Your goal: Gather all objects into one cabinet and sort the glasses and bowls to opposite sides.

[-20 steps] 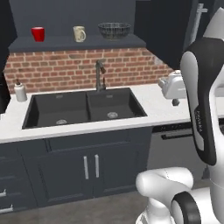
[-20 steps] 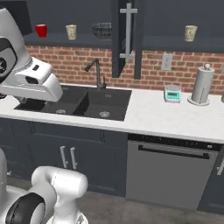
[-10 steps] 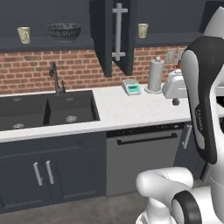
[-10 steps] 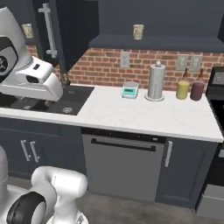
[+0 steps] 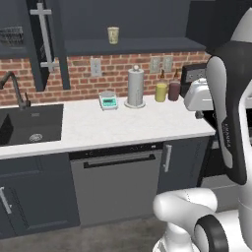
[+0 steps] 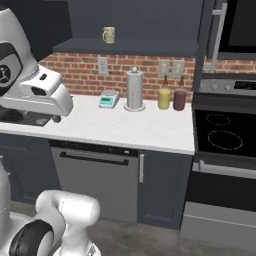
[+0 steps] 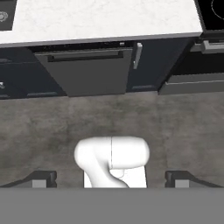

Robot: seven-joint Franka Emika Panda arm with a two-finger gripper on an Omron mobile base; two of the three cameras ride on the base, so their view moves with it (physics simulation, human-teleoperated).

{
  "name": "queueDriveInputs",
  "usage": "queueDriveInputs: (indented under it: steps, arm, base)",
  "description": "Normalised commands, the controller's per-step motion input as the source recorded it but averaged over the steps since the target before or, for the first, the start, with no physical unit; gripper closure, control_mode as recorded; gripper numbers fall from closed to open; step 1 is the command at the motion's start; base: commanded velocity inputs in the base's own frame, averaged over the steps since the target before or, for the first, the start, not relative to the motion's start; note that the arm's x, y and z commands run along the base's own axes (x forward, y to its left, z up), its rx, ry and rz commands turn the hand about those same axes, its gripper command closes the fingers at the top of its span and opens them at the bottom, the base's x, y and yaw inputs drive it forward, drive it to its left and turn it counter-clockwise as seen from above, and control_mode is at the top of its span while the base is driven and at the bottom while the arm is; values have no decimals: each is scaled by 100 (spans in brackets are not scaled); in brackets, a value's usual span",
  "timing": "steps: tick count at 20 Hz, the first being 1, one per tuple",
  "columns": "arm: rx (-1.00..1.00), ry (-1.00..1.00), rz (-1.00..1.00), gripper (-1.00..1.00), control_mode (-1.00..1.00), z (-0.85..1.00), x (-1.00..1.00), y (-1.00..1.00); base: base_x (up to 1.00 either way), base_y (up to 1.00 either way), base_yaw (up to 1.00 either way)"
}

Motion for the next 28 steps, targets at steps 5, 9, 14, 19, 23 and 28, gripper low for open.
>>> queueDriveInputs:
  steps: [5, 9, 14, 19, 23, 28]
  arm:
    - [0, 0, 0, -100, 100, 0, 0, 0]
    - [0, 0, 0, -100, 100, 0, 0, 0]
    - [0, 0, 0, -100, 100, 0, 0, 0]
    - [0, 0, 0, -100, 100, 0, 0, 0]
    - [0, 0, 0, -100, 100, 0, 0, 0]
    - [0, 0, 0, -100, 100, 0, 0, 0]
  base:
    - [24, -23, 0]
    - [52, -3, 0]
    - [68, 0, 0]
    - [66, 0, 0]
    - [56, 0, 0]
    - [56, 0, 0]
